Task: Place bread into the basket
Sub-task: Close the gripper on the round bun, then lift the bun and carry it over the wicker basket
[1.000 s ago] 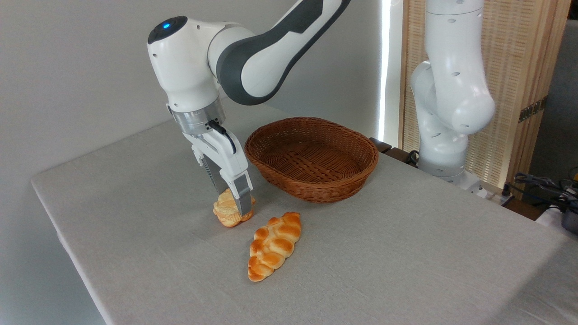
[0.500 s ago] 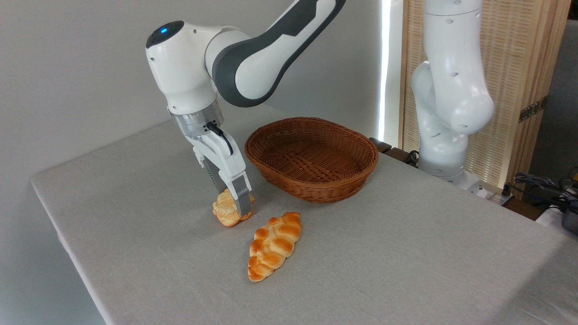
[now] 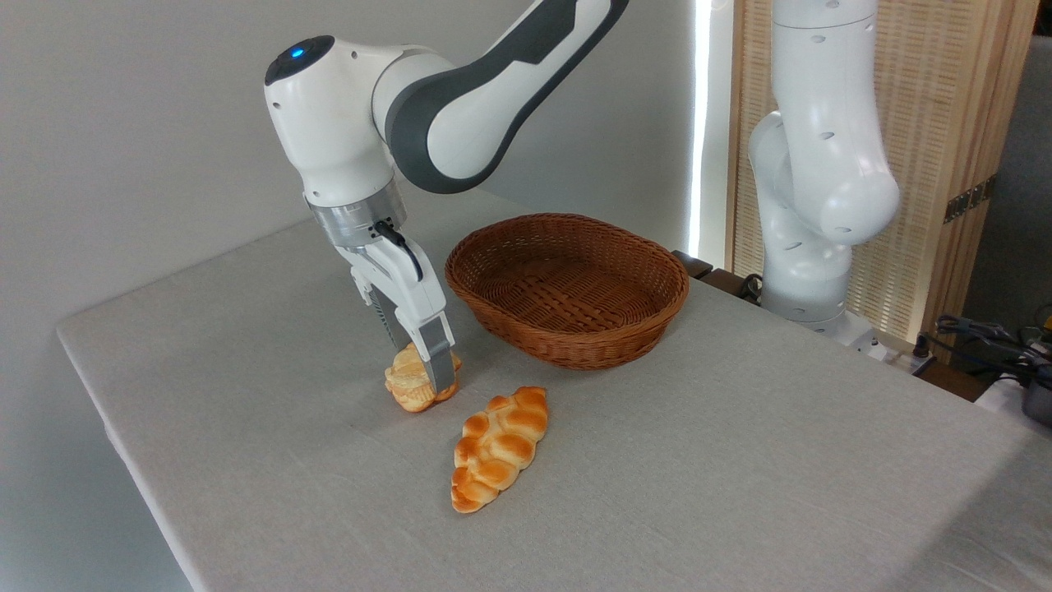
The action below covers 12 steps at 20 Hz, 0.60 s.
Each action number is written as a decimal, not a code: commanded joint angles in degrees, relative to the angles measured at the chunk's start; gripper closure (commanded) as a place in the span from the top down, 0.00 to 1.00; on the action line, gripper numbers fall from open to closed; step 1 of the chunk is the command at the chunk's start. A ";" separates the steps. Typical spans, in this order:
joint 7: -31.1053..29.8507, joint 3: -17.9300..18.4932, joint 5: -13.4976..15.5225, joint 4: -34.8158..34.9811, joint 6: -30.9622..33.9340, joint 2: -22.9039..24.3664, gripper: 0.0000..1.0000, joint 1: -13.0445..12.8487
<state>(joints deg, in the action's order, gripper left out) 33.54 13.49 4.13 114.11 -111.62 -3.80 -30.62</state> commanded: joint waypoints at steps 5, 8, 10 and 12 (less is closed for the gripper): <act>0.91 0.58 -0.52 0.14 -0.53 0.72 0.51 -0.23; 0.91 0.58 -0.44 -0.03 -0.35 1.42 0.51 -0.15; 0.65 0.93 -0.44 -1.08 0.52 2.56 0.52 -0.06; 0.30 1.02 0.00 -2.22 2.45 4.14 0.52 -0.06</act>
<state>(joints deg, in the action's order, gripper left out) 33.54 13.88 4.13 113.22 -111.57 -2.71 -30.56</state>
